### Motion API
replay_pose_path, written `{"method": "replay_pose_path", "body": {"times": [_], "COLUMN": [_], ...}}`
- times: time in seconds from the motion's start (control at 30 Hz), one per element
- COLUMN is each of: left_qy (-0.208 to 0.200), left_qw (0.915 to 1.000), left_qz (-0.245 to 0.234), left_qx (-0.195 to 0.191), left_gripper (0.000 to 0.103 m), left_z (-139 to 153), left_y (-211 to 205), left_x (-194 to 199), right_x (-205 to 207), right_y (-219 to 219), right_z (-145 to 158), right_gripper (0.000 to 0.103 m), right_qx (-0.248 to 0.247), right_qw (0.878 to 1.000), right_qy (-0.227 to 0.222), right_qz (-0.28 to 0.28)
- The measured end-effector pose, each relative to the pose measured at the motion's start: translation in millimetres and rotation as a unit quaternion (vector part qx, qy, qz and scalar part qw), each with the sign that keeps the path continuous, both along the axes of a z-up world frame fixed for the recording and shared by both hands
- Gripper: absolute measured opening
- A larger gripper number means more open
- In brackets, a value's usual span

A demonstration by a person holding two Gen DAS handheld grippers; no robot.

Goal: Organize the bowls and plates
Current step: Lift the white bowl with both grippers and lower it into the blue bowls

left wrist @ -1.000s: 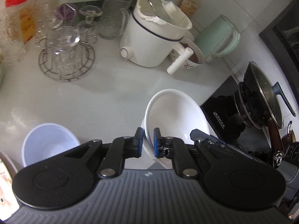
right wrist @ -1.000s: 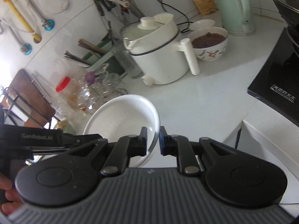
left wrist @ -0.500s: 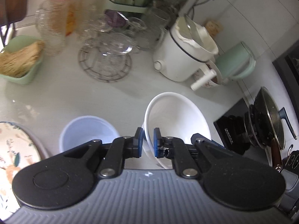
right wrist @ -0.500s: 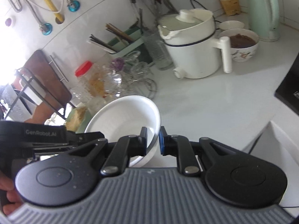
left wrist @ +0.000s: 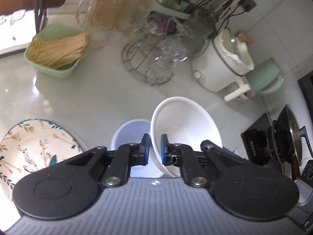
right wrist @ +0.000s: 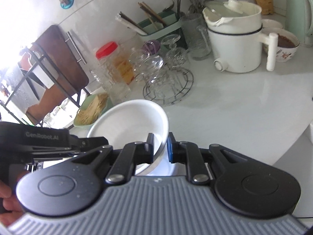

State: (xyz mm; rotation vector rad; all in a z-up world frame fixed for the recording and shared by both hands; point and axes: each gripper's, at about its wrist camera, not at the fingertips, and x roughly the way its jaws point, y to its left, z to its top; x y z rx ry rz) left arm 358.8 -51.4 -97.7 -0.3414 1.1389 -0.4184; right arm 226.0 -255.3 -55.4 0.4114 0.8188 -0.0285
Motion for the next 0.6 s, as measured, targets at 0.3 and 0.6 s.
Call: {"method": "replay_pose_path", "body": {"times": [0.3, 0.6], "left_qy": [0.033, 0.041], "left_qw": [0.9992, 0.9986], "left_qz": [-0.012, -0.028], "left_qx": [0.019, 0.021], "left_gripper": [0.012, 0.012], "left_z": [-42, -65], "left_y": [15, 13], "left_x": [16, 29], "right_x": [18, 30], "right_y": [23, 38], "right_z": [-37, -49], "right_gripper": [0.017, 0.018], "right_qx": [-0.013, -0.063], "right_qw": [0.998, 0.994], "right_qy": [0.060, 0.085], "right_qz": [0.010, 0.015]}}
